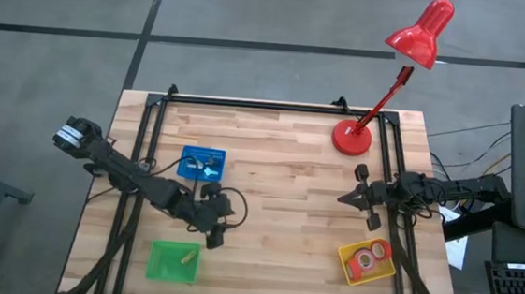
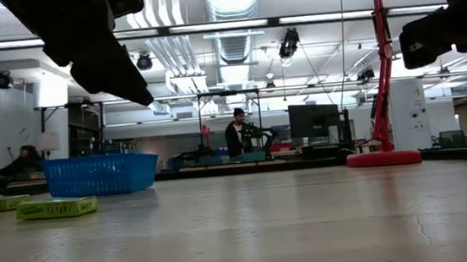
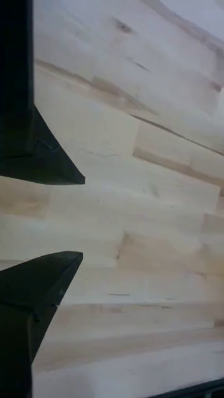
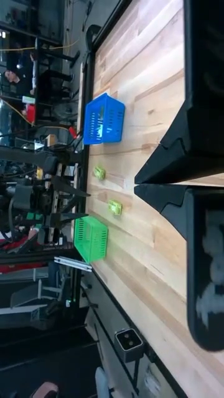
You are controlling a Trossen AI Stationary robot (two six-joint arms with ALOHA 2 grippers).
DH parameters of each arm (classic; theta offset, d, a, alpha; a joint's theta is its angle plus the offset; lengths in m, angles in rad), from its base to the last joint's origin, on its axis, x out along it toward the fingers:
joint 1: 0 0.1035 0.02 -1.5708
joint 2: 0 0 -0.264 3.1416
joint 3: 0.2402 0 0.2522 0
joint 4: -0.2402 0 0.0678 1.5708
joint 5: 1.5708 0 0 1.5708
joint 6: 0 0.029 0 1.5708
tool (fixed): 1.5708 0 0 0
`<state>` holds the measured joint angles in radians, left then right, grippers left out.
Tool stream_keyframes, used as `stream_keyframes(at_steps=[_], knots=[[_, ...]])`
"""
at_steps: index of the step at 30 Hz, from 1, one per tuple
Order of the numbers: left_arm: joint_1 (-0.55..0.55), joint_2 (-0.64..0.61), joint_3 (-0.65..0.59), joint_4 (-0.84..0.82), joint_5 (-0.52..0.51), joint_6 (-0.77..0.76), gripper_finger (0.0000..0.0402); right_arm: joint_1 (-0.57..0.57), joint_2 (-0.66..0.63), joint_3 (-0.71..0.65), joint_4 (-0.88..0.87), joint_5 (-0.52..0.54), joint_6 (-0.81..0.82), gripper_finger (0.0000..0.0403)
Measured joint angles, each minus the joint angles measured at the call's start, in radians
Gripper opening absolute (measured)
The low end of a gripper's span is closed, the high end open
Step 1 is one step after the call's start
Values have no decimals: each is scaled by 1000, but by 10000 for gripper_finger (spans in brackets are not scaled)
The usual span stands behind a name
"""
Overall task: Pick and place Stapler, Stapler remover, tape
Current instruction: Put the center green stapler pin box into the green bins
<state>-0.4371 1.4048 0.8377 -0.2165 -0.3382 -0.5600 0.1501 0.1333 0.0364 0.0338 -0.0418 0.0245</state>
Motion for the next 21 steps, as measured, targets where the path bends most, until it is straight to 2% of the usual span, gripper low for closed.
stream_keyframes(at_steps=[10,15,21], knots=[[4,0,-5,0,5,14,186,0,0,0,0,0,2,9],[4,0,-5,0,55,0,186,0,0,0,0,0,0,9],[-2,0,-6,-76,181,-29,186,0,0,0,0,0,0,9]])
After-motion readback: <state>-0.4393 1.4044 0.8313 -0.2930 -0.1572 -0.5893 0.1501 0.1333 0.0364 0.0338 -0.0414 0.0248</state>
